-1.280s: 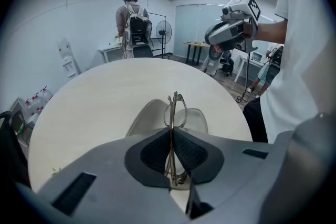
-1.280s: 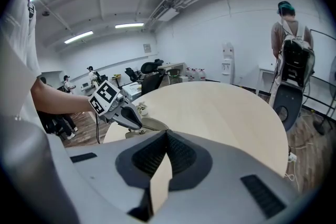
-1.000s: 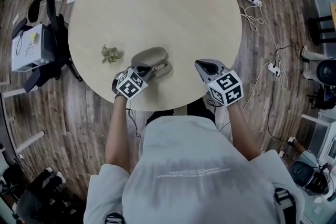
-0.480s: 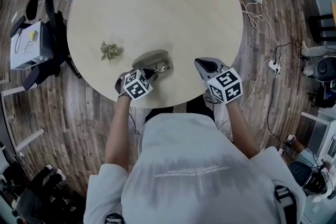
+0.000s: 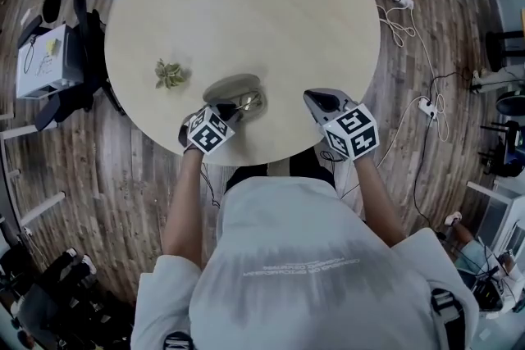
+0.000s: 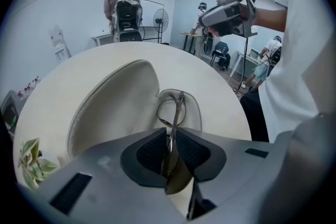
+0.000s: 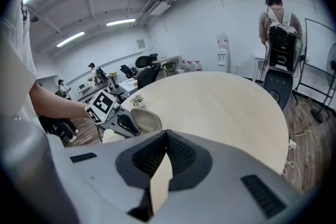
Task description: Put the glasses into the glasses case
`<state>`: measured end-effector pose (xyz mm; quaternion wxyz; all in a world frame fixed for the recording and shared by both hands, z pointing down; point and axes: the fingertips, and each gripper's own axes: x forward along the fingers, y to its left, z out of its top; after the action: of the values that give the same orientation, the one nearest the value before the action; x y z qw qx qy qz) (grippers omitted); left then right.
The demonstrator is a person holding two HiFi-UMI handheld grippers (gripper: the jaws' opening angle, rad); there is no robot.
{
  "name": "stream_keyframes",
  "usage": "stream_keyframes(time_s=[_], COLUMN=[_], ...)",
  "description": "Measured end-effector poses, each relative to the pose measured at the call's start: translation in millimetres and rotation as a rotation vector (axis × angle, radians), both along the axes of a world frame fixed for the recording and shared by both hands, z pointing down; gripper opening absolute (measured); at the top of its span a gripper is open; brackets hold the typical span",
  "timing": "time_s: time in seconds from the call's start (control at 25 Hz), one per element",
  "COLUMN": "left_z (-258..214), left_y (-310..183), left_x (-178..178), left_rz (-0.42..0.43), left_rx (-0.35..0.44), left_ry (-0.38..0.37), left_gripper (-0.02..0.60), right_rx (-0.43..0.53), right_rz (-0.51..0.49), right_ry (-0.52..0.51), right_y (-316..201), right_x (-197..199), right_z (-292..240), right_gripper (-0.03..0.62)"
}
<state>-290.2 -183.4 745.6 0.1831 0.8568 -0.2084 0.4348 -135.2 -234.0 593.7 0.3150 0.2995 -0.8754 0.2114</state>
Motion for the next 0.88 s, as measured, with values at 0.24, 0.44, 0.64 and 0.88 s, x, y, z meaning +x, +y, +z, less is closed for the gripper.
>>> stream_keyframes(time_s=[0.24,0.44,0.64,0.88], left_z=[-24,-69,-112,-170], left_y=[-13,-37,-54,-74], left_x=[-11,-26,-55,-98], left_rz=[-0.157,-0.298,-0.452,-0.702], left_rx=[0.019,0.115,0.223,0.37], left_ry=[0.071,0.193,0.19,0.191], left_gripper=[0.106,0.11,0.107,0.034], right_rx=[0.022,0.101,0.202,0.323], right_rz=[-0.013,-0.024,-0.044,-0.088], right_ry=[-0.001,-0.005,0.005,0.002], right_y=[-14,-40,-76,-121], right_x=[15,21,23,19], right_z=[-10,-32,-60,-101], right_gripper=[0.002,0.002,0.002,0.002])
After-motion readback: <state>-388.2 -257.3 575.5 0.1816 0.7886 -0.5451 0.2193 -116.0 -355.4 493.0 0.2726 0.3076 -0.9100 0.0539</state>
